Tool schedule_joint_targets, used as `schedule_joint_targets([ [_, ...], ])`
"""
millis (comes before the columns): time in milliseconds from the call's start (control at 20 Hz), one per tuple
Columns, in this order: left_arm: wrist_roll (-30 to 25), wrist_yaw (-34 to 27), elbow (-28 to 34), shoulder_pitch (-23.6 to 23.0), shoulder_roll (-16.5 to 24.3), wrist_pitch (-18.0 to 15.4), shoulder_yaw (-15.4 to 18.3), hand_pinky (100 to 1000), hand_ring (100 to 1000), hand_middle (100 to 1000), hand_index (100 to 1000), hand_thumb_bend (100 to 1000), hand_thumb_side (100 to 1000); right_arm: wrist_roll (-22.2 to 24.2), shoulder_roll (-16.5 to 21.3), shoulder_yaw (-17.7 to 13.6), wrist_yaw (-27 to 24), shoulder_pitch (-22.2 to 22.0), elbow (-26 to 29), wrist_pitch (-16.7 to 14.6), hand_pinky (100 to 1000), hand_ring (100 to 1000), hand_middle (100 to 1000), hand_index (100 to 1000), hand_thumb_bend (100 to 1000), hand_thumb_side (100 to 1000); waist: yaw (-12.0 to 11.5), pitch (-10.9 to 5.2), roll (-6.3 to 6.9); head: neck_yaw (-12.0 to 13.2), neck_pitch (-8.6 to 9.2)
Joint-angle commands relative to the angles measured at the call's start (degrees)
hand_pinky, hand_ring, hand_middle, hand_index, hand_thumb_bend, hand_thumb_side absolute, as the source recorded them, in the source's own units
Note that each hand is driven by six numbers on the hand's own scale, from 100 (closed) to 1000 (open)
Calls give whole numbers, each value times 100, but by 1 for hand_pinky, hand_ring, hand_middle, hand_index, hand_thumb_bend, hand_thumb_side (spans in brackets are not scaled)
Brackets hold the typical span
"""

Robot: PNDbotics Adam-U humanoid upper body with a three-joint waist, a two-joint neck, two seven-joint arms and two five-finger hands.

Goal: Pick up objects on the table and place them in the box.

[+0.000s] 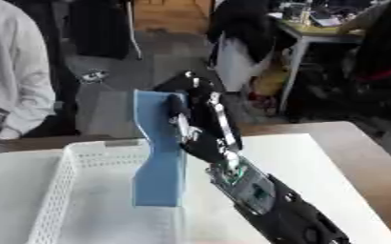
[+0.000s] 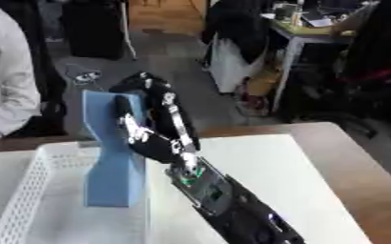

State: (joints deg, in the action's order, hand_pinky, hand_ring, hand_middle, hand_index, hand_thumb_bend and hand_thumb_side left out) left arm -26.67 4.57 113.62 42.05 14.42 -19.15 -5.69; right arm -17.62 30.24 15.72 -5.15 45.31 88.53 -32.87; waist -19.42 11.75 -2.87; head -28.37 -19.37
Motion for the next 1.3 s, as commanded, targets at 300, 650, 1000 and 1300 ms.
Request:
schedule_joint_targets([
  [300, -870, 442, 98, 355, -192, 182, -49, 604, 562, 789, 906, 744, 1000, 141, 110, -31, 160, 238, -16, 32, 100, 100, 100, 101, 100, 100, -305, 53, -139, -133, 231],
  [650, -1085, 553, 98, 432, -237, 268, -38, 603, 564, 791, 907, 745, 1000, 779, 116, -71, 1387, 218, -362, 489, 607, 813, 930, 442, 146, 682, -364, 87, -219, -109, 236],
  [1000, -1122, 594, 98, 391, -206, 287, -5, 604, 567, 794, 910, 743, 1000, 1290, 145, -177, 2106, 234, -468, 721, 908, 969, 1000, 423, 238, 731, -330, 79, -181, -119, 252],
  [1300, -1123, 625, 98, 382, -190, 292, 5, 604, 567, 795, 911, 742, 1000, 1247, 145, -224, 2333, 205, -582, 739, 889, 965, 1000, 420, 242, 735, -308, 82, -171, -99, 254],
])
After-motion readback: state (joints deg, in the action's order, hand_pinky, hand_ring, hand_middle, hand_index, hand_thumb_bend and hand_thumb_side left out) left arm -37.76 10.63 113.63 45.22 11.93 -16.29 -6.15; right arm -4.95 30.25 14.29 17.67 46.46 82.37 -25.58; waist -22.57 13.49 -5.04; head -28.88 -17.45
